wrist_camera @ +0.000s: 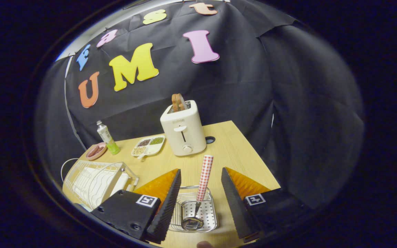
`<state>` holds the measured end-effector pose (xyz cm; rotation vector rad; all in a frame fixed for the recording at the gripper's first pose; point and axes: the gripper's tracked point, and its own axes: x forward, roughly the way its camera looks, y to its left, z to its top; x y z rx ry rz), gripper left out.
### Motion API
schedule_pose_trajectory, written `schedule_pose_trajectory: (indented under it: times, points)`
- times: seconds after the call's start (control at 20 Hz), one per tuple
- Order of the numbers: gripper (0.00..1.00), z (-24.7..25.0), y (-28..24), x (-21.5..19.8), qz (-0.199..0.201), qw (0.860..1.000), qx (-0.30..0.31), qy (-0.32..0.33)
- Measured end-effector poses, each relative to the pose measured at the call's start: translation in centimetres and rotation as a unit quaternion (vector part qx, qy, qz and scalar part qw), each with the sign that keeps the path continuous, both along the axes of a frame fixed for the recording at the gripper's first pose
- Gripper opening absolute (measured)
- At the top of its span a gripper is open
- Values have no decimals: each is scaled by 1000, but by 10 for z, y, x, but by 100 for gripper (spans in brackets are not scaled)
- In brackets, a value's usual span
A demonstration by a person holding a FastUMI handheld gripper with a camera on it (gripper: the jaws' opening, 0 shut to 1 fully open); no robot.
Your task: Take the plate from the dish rack, then take the spoon from the basket and place it into the plate.
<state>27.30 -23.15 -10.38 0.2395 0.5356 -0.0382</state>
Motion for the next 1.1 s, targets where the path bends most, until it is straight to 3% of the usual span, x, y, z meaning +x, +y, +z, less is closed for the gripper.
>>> schedule_pose_trajectory:
  times: [0.2, 0.35, 0.4, 0.6, 0.8, 0.95, 1.1]
  points:
    - [52, -13, -3, 10, -7, 1000, 23, 14]
    - [25, -13, 0, 9, -8, 999, 41, 15]
    - [20, -11, 0, 8, -4, 999, 41, 14]
    - [12, 12, 6, -8, 0, 999, 29, -17]
    - [8, 50, 1, -26, -25, 996, 26, -81]
    - [8, 98, -10, -47, -65, 984, 17, -167]
    - [8, 136, 6, -79, -72, 975, -4, -212]
